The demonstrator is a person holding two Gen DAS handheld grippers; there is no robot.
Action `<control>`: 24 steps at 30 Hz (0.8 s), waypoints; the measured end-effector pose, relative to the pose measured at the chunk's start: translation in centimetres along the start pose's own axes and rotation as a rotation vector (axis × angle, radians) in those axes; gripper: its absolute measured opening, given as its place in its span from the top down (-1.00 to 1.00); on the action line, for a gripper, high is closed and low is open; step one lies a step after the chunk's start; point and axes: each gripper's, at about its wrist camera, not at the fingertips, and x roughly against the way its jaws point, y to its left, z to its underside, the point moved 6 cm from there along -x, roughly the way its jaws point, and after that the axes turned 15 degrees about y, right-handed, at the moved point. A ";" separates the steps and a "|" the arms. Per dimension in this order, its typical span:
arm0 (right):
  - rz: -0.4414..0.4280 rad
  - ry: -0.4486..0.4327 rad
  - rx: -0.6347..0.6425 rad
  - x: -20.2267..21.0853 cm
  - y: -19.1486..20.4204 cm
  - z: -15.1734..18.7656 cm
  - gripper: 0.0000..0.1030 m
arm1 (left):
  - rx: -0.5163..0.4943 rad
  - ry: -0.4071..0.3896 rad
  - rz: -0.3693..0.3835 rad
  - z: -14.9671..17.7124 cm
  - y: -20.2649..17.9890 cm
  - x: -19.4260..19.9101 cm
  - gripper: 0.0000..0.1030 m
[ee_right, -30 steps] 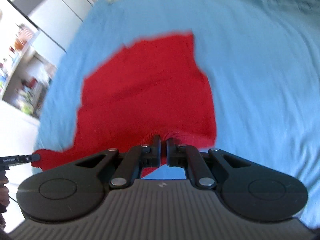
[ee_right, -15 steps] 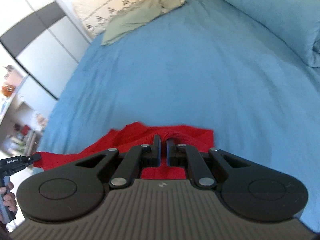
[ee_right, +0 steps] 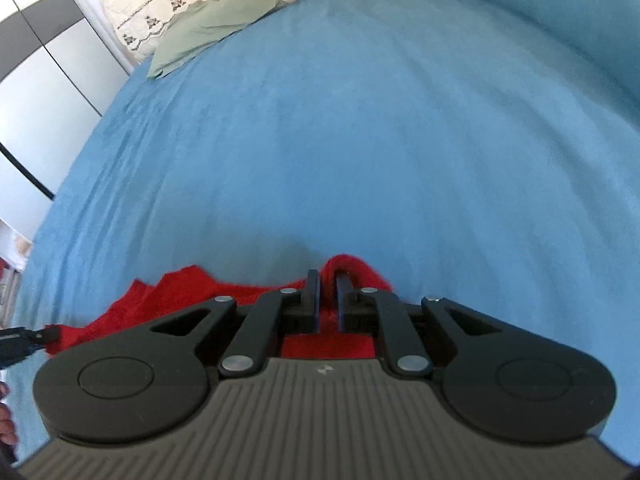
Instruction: Fold small clothes
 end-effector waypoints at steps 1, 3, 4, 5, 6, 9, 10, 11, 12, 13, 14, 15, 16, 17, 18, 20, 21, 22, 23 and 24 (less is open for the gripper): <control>0.010 -0.005 0.010 -0.3 0.3 -0.2 -0.27 | -0.008 -0.023 -0.003 0.2 -0.1 0.5 -0.59; 0.028 -0.030 0.028 0.1 0.7 -0.3 -0.74 | -0.052 -0.096 -0.042 0.9 -0.4 2.3 -0.86; 0.038 -0.062 0.043 0.7 1.0 -0.2 -0.78 | -0.080 -0.115 -0.070 1.4 -0.7 3.0 -0.89; 0.032 -0.086 0.071 1.4 1.5 0.2 -0.78 | -0.113 -0.128 -0.089 2.2 -0.9 3.6 -0.89; 0.026 -0.092 0.098 2.0 1.9 0.7 -0.79 | -0.152 -0.130 -0.093 3.3 -1.2 4.2 -0.89; 0.014 -0.095 0.179 3.4 3.5 3.4 -0.86 | -0.233 -0.114 -0.083 7.2 -1.7 5.0 -0.90; 0.006 -0.091 0.203 3.7 4.0 4.6 -0.90 | -0.250 -0.097 -0.079 8.5 -1.7 4.9 -0.90; 0.010 -0.087 0.230 3.9 4.4 6.0 -0.92 | -0.265 -0.075 -0.075 9.8 -1.6 4.6 -0.90; 0.020 -0.084 0.250 4.1 4.7 7.2 -0.94 | -0.279 -0.051 -0.078 11.2 -1.5 4.2 -0.90; 0.030 -0.078 0.277 4.0 5.0 8.5 -0.94 | -0.287 -0.035 -0.083 12.1 -1.4 3.8 -0.90; 0.042 -0.071 0.308 3.7 5.4 9.8 -0.94 | -0.297 -0.020 -0.091 12.9 -1.3 3.3 -0.90; 0.056 -0.059 0.348 3.3 5.8 11.2 -0.94 | -0.307 -0.007 -0.102 13.8 -1.0 2.8 -0.90; 0.076 -0.049 0.376 2.9 6.1 12.2 -0.94 | -0.312 0.000 -0.110 14.2 -1.0 2.3 -0.90; 0.104 -0.040 0.398 2.3 6.3 13.2 -0.94 | -0.319 0.002 -0.113 14.7 -0.7 1.9 -0.90; 0.126 -0.031 0.410 1.7 6.2 14.1 -0.94 | -0.327 0.003 -0.113 15.2 -0.4 1.5 -0.90; 0.122 -0.002 0.412 0.6 6.0 15.1 -0.94 | -0.339 0.021 -0.131 15.7 0.2 0.4 -0.90; 0.111 0.009 0.404 0.1 5.7 15.5 -0.97 | -0.343 0.027 -0.135 15.9 0.5 0.0 -0.92; 0.106 0.005 0.396 -0.2 5.4 15.8 -1.00 | -0.345 0.027 -0.127 16.1 0.5 -0.2 -0.98; 0.104 -0.004 0.390 -0.4 5.3 16.1 -1.00 | -0.344 0.026 -0.119 16.1 0.6 -0.3 -1.00; 0.103 -0.009 0.381 -0.5 5.0 16.4 -1.00 | -0.344 0.032 -0.114 16.1 0.7 -0.5 -1.00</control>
